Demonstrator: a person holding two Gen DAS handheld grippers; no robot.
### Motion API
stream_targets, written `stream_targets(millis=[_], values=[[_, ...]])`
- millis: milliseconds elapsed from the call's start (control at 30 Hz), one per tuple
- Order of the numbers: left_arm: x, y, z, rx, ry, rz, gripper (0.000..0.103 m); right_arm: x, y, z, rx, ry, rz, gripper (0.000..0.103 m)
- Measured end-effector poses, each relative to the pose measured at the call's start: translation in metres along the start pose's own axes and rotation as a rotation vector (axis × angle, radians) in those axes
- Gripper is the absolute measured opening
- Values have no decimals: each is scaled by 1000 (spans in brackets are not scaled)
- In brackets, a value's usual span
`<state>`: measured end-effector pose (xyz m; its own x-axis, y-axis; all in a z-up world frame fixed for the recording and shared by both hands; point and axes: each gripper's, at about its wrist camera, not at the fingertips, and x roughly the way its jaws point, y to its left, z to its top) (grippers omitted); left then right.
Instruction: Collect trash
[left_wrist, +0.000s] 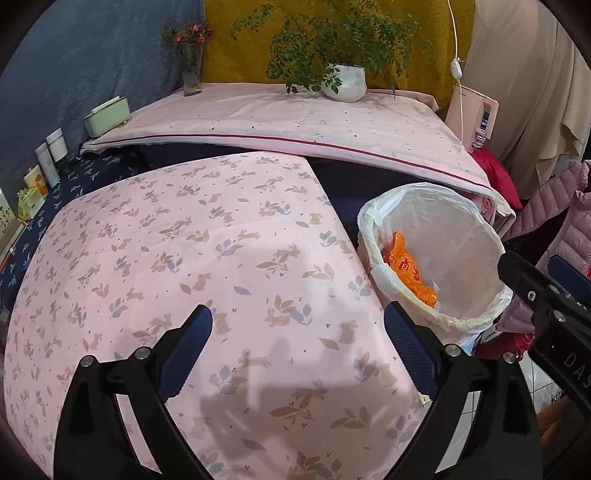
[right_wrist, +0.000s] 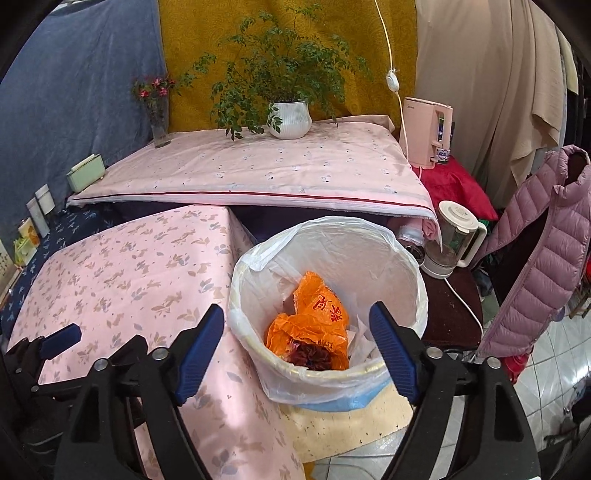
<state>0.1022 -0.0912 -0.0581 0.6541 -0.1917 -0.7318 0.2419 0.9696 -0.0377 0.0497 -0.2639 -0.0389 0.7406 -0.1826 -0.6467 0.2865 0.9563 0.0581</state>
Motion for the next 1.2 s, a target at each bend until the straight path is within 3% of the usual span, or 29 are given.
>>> stream_targets(millis=[300, 433, 1200], values=[[-8, 9, -11, -6, 0, 14, 91, -8, -4, -13, 12, 25, -3, 85], [-10, 11, -15, -11, -1, 23, 91, -11, -8, -18, 16, 28, -19, 97], [-13, 4, -23, 1, -12, 43, 92, -8, -16, -37, 5, 64, -70, 96]])
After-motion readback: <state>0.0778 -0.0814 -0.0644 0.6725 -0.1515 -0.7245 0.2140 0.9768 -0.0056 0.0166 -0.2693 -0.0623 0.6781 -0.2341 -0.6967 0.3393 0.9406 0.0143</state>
